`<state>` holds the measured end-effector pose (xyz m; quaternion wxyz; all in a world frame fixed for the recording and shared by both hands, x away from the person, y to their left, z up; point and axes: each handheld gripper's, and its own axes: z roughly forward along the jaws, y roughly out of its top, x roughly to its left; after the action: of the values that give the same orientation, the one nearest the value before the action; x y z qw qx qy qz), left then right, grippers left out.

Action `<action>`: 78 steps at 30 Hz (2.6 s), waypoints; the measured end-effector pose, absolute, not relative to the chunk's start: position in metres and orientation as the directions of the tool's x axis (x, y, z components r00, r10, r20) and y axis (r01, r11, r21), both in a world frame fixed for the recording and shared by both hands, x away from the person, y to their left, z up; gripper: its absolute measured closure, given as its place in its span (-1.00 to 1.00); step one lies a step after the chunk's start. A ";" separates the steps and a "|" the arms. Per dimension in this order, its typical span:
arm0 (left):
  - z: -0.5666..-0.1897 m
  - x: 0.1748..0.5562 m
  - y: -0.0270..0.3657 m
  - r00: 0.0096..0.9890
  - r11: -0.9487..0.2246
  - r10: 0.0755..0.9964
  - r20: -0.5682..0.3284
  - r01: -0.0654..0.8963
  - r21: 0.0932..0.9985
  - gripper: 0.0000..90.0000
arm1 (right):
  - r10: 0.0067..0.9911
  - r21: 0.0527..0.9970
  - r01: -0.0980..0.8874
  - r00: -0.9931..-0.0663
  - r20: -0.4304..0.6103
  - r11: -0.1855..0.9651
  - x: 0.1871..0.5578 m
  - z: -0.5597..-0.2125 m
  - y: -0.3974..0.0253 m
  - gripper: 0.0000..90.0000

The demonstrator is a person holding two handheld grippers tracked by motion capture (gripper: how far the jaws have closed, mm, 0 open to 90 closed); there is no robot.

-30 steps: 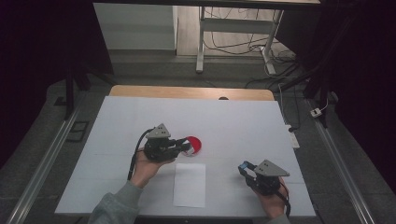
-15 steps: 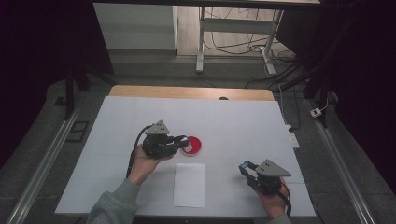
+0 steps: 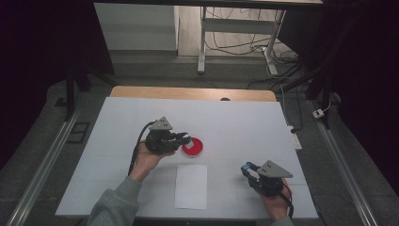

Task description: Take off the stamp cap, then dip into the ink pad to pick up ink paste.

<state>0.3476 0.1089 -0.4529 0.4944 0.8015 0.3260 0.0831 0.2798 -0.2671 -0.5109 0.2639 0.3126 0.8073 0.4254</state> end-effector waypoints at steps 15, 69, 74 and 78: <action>-0.464 0.368 0.105 0.784 -0.364 0.599 -0.162 0.447 0.817 0.67 | 0.730 0.849 0.288 -0.665 -0.157 0.444 0.282 -0.512 -0.267 0.46; -0.500 0.381 0.069 0.791 -0.486 0.607 -0.074 0.443 0.754 0.67 | 0.738 0.851 0.301 -0.660 -0.140 0.431 0.287 -0.514 -0.269 0.46; -0.500 0.379 0.069 0.790 -0.493 0.610 -0.063 0.441 0.750 0.67 | 0.738 0.853 0.297 -0.660 -0.141 0.429 0.287 -0.513 -0.269 0.46; -0.500 0.378 0.067 0.790 -0.501 0.610 -0.051 0.435 0.748 0.67 | 0.734 0.848 0.299 -0.663 -0.145 0.438 0.287 -0.514 -0.267 0.46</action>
<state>0.3778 0.0672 -0.4998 0.3960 0.8593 0.3043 0.1104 0.2869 -0.2673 -0.5139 0.2574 0.3199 0.8079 0.4227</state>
